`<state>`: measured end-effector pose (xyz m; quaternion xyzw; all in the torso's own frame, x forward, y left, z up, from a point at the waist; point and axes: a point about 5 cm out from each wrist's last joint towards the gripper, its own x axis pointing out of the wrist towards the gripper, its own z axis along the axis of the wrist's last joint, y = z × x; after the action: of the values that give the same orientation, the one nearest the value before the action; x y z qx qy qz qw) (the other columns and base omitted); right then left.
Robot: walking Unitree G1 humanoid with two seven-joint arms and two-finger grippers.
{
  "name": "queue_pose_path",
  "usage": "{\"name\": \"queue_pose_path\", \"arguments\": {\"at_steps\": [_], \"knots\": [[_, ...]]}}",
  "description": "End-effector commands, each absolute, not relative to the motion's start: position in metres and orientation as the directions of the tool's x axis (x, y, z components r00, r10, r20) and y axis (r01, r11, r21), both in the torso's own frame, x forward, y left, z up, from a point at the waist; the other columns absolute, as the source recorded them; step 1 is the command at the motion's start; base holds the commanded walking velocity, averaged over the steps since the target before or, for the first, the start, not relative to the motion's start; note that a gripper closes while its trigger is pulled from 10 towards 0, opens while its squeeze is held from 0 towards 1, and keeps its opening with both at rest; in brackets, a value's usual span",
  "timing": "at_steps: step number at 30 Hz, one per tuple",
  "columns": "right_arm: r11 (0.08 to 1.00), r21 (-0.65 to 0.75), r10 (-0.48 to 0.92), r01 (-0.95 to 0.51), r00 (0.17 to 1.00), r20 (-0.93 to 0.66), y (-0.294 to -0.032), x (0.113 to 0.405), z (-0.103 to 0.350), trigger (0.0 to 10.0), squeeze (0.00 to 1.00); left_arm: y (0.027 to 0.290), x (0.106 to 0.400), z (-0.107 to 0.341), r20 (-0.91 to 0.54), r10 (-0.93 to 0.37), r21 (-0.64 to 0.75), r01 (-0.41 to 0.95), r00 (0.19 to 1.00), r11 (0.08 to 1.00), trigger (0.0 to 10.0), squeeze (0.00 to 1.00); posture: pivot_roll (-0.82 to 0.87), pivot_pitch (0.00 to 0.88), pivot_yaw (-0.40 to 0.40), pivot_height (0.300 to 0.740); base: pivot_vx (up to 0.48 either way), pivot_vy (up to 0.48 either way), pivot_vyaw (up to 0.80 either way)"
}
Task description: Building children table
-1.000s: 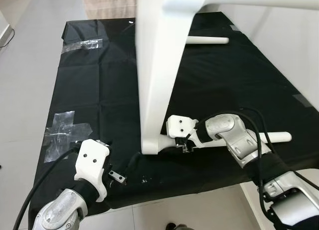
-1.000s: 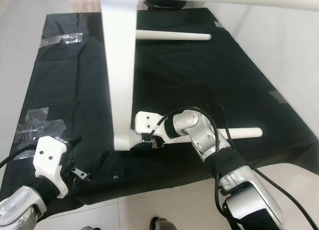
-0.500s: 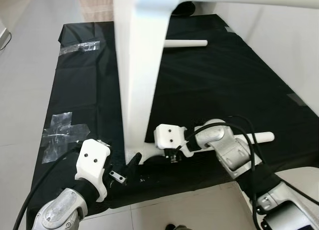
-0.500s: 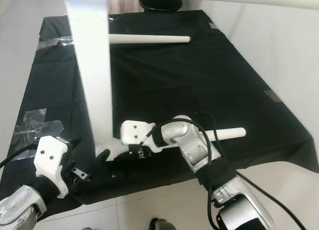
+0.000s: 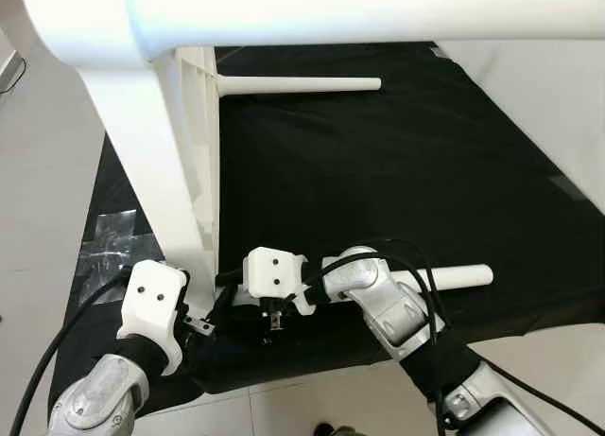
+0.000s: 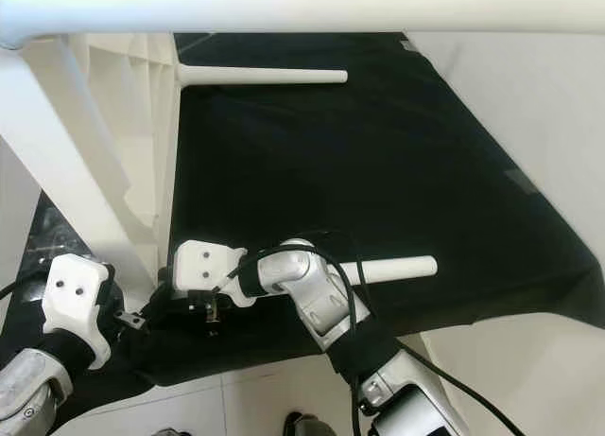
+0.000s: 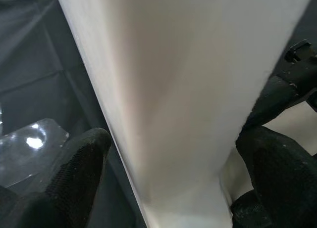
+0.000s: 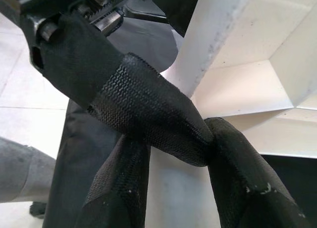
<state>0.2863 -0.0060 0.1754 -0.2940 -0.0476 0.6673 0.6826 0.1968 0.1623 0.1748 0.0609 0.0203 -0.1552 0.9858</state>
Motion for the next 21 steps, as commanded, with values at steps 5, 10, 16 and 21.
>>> {"name": "queue_pose_path", "arguments": {"at_steps": [5,10,16,21], "knots": [[-0.086,-0.51,0.978,-0.856,0.026,-0.209,0.03,0.267,0.191,3.6,0.0,0.142,0.193,0.174,-0.052,-0.406,0.064,0.409,0.912,0.91,10.0,0.0,0.07,0.202,-0.056,0.74,0.0,0.0,0.0],[-0.001,-0.48,0.973,-0.877,0.11,-0.202,0.011,0.282,0.193,10.0,1.0,0.142,0.194,0.173,-0.049,-0.403,0.062,0.405,0.914,0.912,10.0,0.0,0.06,0.202,-0.056,0.74,0.0,0.0,0.0],[0.113,-0.476,0.956,-0.872,0.226,-0.188,-0.038,0.298,0.201,10.0,1.0,0.141,0.193,0.173,-0.048,-0.412,0.056,0.414,0.91,0.908,10.0,0.0,0.05,0.196,-0.052,0.74,0.0,0.0,0.0],[0.176,-0.441,0.935,-0.88,0.289,-0.205,-0.089,0.293,0.203,10.0,1.0,0.142,0.185,0.172,-0.052,-0.425,0.048,0.427,0.904,0.903,10.0,0.0,0.04,0.189,-0.044,0.74,0.0,0.0,0.0]]}}
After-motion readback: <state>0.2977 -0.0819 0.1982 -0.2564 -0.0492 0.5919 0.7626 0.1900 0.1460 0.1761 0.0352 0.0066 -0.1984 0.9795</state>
